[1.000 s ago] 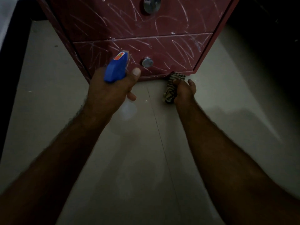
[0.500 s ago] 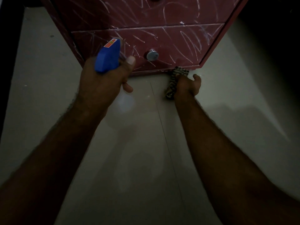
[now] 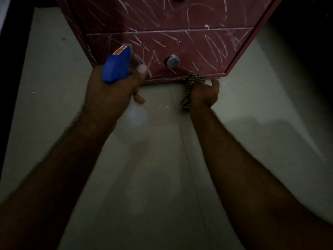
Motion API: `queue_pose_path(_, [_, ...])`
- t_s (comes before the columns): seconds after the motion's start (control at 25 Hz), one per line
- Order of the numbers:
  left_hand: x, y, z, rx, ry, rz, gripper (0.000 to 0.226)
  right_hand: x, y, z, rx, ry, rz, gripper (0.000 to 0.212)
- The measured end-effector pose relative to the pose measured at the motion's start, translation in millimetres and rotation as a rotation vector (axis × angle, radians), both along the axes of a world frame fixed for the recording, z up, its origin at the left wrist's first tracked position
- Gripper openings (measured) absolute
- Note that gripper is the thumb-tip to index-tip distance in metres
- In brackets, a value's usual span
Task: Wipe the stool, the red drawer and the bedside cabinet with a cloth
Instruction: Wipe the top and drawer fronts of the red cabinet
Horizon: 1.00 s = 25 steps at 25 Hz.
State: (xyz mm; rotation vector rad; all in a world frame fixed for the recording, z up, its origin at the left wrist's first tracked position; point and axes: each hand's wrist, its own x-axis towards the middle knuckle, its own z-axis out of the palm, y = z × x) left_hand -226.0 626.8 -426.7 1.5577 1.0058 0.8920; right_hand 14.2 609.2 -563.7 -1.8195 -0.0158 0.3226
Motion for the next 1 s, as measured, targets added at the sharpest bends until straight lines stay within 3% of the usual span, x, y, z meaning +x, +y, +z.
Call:
queue_pose_path(0.2, [-3, 4, 2, -0.015, -0.009, 0.015, 0.028, -20, 5, -6, -0.028, -0.055, 0.109, 0.063])
queue_pose_path(0.4, [-7, 5, 5, -0.018, 0.004, 0.034, 0.029, -7, 6, 2, -0.028, -0.005, -0.028, 0.052])
queue_pose_path(0.6, [-10, 5, 7, -0.044, 0.007, 0.058, 0.024, -39, 11, -9, 0.013, -0.055, 0.149, 0.060])
queue_pose_path(0.8, [-15, 7, 8, -0.042, 0.029, 0.076, 0.027, -20, 13, 1, -0.028, 0.010, -0.002, 0.054])
queue_pose_path(1.0, [-15, 10, 10, -0.026, 0.016, 0.068, 0.027, -45, 17, -9, 0.004, -0.048, 0.157, 0.055])
